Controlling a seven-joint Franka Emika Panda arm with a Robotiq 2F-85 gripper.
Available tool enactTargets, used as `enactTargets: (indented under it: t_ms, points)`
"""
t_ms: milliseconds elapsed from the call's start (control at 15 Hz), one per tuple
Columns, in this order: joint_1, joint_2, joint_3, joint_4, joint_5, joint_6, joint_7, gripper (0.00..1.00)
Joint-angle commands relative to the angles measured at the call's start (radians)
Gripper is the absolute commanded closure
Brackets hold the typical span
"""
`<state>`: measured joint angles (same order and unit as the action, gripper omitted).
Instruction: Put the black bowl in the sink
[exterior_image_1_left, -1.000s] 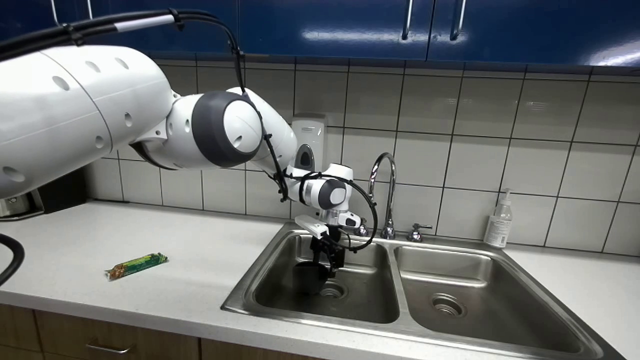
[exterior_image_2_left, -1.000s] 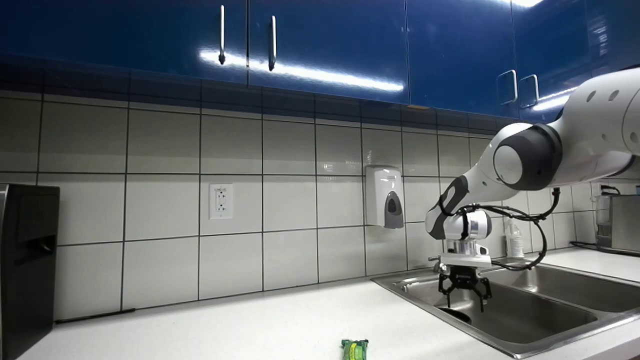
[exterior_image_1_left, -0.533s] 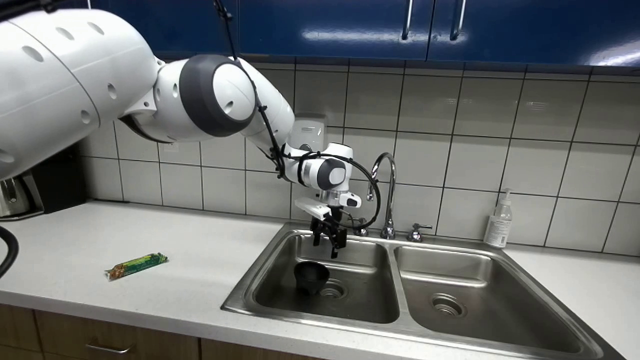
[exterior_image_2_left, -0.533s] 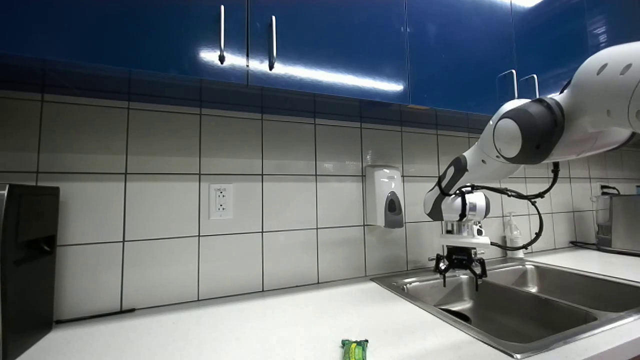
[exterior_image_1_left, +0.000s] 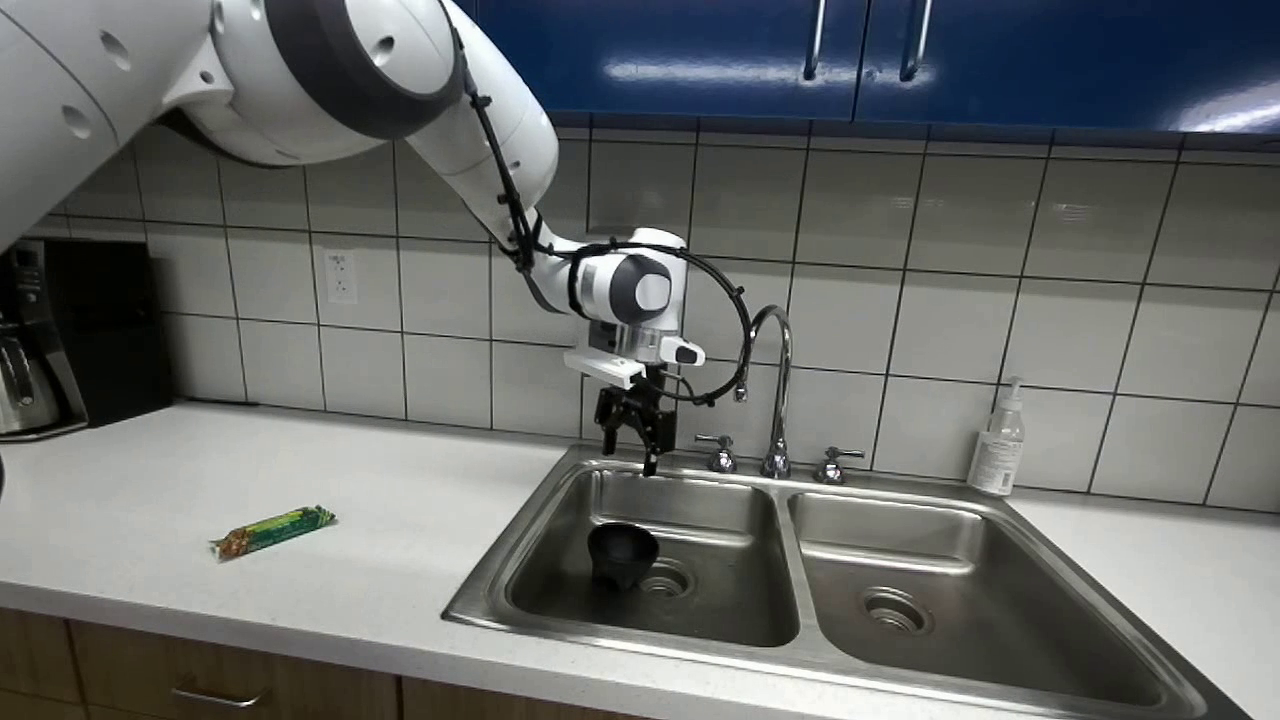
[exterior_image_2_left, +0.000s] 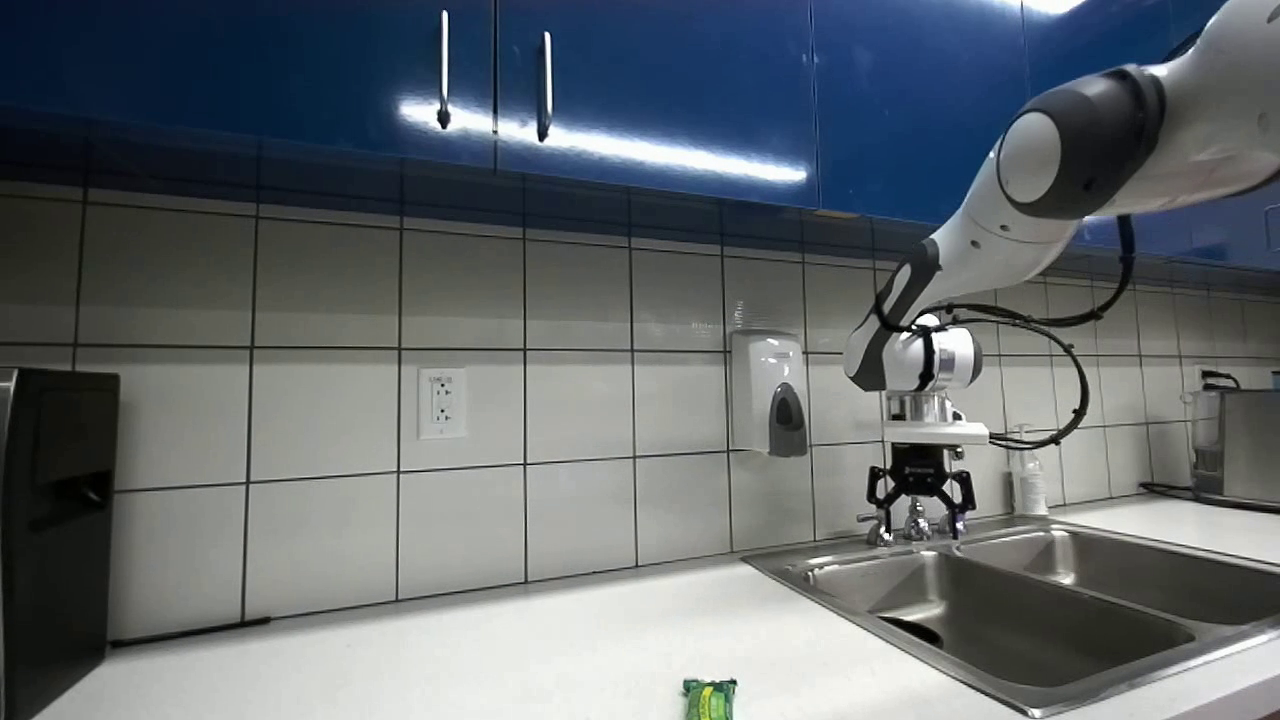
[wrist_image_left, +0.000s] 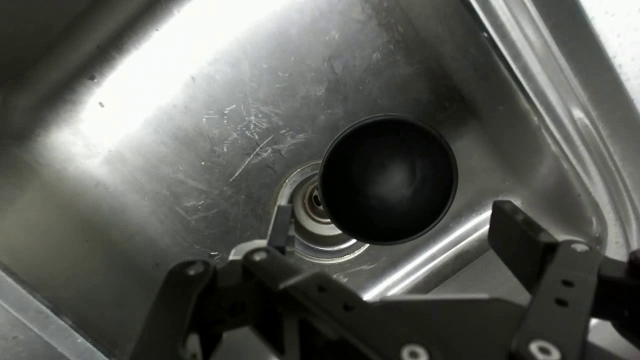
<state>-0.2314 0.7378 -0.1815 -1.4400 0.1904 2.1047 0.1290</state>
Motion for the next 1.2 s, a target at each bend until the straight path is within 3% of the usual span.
enactTargets:
  t_ms: [0,1133]
  points:
    - [0.015,-0.174,0.011,-0.202,-0.043,0.017,-0.041,0.0]
    - [0.045,-0.724,0.018,-0.711,-0.131,-0.027,-0.293,0.0]
